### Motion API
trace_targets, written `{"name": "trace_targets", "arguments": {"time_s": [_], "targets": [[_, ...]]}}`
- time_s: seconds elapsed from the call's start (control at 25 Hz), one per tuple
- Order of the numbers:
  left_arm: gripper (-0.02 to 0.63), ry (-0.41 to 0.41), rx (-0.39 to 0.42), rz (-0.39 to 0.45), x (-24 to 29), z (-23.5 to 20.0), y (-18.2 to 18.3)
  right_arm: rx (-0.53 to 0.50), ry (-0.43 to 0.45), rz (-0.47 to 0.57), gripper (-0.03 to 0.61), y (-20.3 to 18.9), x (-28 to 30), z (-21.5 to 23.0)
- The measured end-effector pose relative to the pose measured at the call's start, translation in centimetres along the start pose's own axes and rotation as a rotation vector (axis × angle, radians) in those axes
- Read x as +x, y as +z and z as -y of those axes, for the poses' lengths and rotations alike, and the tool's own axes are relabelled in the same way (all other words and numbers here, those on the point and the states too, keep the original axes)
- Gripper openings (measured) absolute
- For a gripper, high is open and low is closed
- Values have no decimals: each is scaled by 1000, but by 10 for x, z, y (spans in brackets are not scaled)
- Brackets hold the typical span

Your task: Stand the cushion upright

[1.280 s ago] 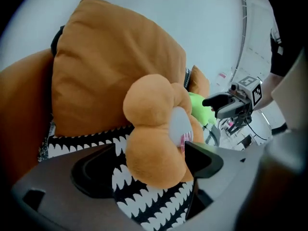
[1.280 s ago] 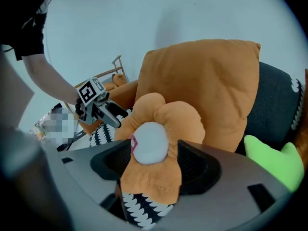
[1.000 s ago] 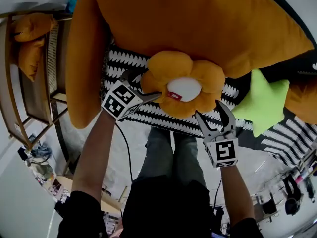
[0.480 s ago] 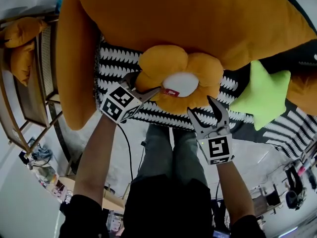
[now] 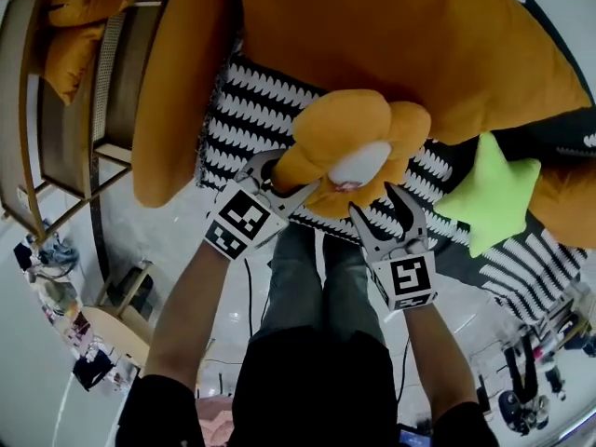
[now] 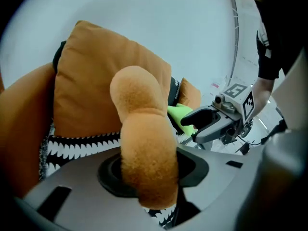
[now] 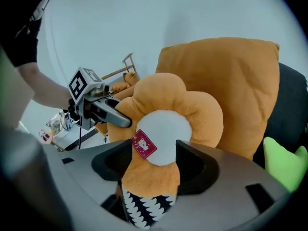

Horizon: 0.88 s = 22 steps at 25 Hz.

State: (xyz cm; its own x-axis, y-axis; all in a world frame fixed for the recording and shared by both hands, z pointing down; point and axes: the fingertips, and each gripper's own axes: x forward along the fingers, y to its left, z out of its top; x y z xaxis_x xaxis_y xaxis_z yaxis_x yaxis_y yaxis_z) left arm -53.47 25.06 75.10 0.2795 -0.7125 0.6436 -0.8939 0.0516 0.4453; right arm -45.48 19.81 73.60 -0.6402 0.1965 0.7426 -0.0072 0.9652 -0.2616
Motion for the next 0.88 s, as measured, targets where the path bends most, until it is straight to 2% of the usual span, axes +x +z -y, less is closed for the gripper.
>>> {"name": "trace_targets", "arguments": {"time_s": [0.28, 0.44, 0.68, 0.88], "targets": [[175, 179, -62, 82, -52, -3, 4, -103, 67, 26, 293, 26, 5, -26], [175, 289, -47, 64, -82, -16, -1, -133, 94, 46, 293, 42, 10, -41], [176, 390, -45, 30, -122, -41, -13, -169, 126, 64, 290, 57, 20, -62], [178, 466, -74, 24, -145, -60, -24, -153, 149, 54, 288, 60, 29, -75]]}}
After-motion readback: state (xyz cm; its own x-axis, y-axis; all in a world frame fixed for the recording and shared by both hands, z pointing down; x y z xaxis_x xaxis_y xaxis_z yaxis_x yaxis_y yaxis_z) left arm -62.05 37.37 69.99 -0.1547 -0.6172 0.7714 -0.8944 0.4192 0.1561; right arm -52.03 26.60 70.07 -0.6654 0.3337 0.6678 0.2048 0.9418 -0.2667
